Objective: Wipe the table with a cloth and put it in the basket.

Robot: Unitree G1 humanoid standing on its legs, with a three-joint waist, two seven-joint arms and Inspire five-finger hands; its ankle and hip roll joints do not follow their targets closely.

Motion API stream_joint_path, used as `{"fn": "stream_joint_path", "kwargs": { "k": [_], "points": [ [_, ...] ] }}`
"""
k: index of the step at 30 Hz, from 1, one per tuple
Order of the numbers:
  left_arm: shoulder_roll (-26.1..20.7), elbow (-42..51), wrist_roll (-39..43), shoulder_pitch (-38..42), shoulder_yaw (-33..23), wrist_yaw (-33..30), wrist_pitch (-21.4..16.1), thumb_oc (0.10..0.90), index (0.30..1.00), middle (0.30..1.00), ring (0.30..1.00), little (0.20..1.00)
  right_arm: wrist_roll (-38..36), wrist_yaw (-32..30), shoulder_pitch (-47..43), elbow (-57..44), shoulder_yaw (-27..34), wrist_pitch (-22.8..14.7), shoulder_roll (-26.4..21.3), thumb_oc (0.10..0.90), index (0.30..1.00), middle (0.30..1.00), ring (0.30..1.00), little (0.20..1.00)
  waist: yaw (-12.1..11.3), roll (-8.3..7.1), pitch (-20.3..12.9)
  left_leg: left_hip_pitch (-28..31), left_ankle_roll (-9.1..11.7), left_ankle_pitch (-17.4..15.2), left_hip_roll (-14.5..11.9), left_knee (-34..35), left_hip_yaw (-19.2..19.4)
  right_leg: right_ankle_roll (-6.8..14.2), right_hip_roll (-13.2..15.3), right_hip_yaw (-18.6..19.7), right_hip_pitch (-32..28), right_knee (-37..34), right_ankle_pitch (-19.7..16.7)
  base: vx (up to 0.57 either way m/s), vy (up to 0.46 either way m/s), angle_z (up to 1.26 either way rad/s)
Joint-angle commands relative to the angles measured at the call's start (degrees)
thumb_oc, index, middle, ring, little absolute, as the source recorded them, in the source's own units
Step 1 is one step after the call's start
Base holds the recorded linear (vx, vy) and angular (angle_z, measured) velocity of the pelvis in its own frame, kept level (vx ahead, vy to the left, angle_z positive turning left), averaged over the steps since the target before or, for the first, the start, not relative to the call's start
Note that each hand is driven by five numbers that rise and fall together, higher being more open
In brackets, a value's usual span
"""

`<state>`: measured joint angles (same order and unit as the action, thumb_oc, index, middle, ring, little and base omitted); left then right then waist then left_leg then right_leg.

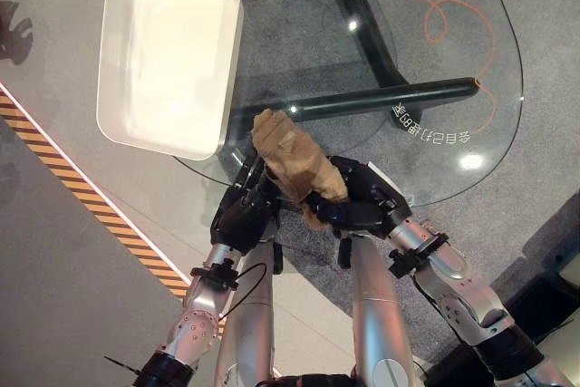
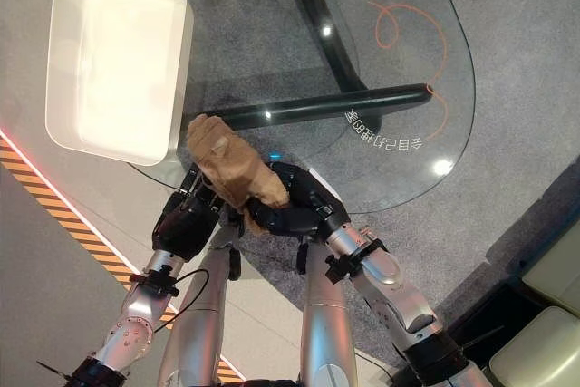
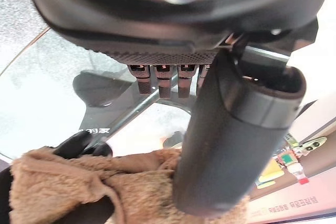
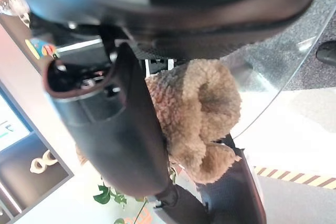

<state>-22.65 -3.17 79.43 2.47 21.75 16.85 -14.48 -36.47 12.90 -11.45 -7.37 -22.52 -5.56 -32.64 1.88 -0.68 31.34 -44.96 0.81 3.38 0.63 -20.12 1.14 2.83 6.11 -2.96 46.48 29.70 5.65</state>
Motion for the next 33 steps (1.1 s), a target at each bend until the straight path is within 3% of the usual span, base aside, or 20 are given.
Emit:
{"fn": "stream_joint_path", "kwargs": {
  "k": [1, 10, 19, 24, 25, 26, 33],
  "points": [
    [-1.25, 9.50, -2.89, -0.14, 0.63, 4.19, 0.16, 0.800, 0.900, 0.900, 0.900, 0.900, 3.19, 3.30, -3.47, -11.94, -2.82, -3.52, -1.36, 0.100, 0.300, 0.300, 0.300, 0.200, -0.88, -0.45, -1.54, -0.60, -2.86, -7.65, 3.00, -7.73, 2.60, -0.77, -3.42, -3.87, -1.70, -9.43, -8.07, 0.00, 0.000, 0.00],
    [-3.36, 10.62, -1.17, 1.14, 2.40, 11.93, 3.21, 0.800, 0.900, 0.900, 0.900, 0.900, 4.36, 2.60, -5.25, -10.38, -5.01, -2.90, -2.86, 0.100, 0.300, 0.300, 0.300, 0.200, -0.93, -0.27, -1.54, -0.02, -2.78, -7.07, 3.09, -6.76, 2.73, -0.91, -3.56, -3.79, -2.12, -10.06, -8.38, 0.00, 0.000, 0.00],
    [-4.16, 10.83, 0.88, 4.07, 5.29, 19.74, 6.89, 0.800, 0.900, 0.900, 0.900, 0.900, -1.84, -1.52, -7.19, -7.58, -6.11, -1.02, -1.93, 0.100, 0.300, 0.300, 0.300, 0.200, -0.71, -0.17, -1.54, 0.51, -2.75, -7.04, 3.03, -6.43, 3.15, -0.88, -3.44, -3.57, -2.25, -10.15, -8.62, 0.00, 0.000, 0.00],
    [-4.50, 10.98, 1.74, 4.52, 5.74, 19.66, 5.62, 0.800, 0.900, 0.900, 0.900, 0.900, -7.49, -3.78, -6.19, -5.77, -4.90, -4.12, 0.11, 0.100, 0.300, 0.300, 0.300, 0.200, -0.44, 0.10, -1.54, 0.79, -2.74, -7.08, 2.98, -6.06, 3.46, -0.80, -3.44, -3.23, -2.27, -10.25, -8.68, 0.00, 0.021, 0.00],
    [-4.40, 10.88, 1.68, 4.51, 5.61, 19.41, 5.38, 0.800, 0.900, 0.900, 0.900, 0.900, -8.69, -3.67, -5.88, -5.71, -4.47, -4.71, 0.83, 0.100, 0.300, 0.300, 0.300, 0.200, -0.41, 0.14, -1.54, 0.86, -2.78, -7.08, 3.06, -6.01, 3.43, -0.80, -3.48, -3.15, -2.32, -10.29, -8.67, -0.05, 0.009, 0.02],
    [-4.35, 10.90, 1.57, 5.34, 5.22, 19.25, 5.31, 0.800, 0.900, 0.900, 0.900, 0.900, -9.36, -3.63, -6.49, -5.83, -3.92, -5.14, 1.23, 0.100, 0.300, 0.300, 0.300, 0.200, -0.09, -0.07, -1.54, -0.83, -3.04, -5.09, 3.35, -5.42, 3.84, -1.12, -3.14, -3.22, -0.70, -10.93, -10.41, -0.05, 0.011, 0.03],
    [-2.62, 10.60, 0.53, 4.33, 3.88, 19.65, 6.23, 0.800, 0.900, 0.900, 0.900, 0.900, -16.27, -1.31, -4.72, -7.18, -1.72, -8.10, 5.28, 0.100, 0.300, 0.300, 0.300, 0.200, 0.06, 0.00, -1.54, -0.51, -3.22, -5.34, 3.40, -5.29, 3.96, -1.09, -3.20, -3.09, -0.83, -10.95, -10.35, -0.01, 0.001, 0.00]
  ]
}}
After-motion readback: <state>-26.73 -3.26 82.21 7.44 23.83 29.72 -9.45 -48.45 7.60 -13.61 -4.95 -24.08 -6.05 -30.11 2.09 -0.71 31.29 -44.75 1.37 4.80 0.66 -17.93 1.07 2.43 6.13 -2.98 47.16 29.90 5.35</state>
